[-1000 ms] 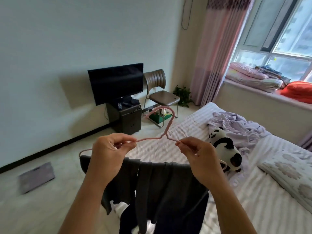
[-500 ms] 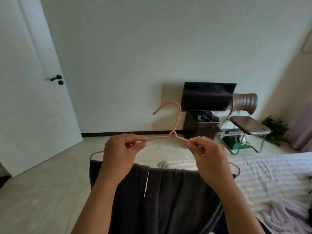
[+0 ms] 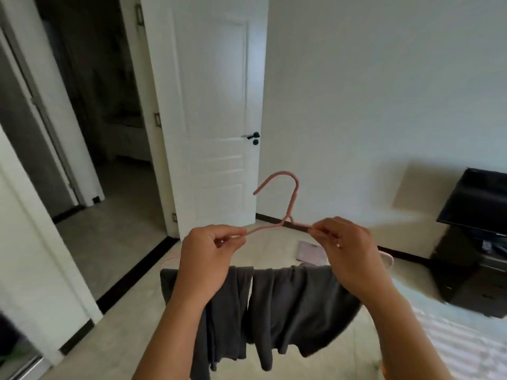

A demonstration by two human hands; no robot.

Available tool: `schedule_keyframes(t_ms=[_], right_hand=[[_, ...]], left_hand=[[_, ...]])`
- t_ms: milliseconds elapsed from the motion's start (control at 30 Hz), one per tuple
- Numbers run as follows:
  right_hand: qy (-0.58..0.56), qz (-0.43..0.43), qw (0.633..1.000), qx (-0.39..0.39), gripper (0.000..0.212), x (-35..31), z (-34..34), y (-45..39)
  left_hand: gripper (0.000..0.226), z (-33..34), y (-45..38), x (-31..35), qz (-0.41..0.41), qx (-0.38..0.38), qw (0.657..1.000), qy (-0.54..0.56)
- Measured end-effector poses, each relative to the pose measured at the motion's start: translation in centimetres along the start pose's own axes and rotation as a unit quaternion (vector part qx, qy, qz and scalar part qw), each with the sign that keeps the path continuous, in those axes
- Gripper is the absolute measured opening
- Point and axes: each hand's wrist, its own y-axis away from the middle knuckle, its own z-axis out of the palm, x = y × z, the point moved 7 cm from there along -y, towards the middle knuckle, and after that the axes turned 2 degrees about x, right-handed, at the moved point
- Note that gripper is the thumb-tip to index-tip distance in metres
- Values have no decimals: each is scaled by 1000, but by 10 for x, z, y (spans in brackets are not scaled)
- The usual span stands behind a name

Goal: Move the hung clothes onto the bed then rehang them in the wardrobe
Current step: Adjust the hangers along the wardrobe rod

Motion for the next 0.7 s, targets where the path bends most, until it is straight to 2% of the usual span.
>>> schedule_keyframes(t_ms=[333,700], right_hand=[[-97,-89,982,-135,10,-151,154,-38],[-209,-217,924,-236,8,-326,321,-66]], left_hand=[[14,-194,10,-52,-28,167,982,-86],[15,-377,30,-112,-110,353,919,-139]])
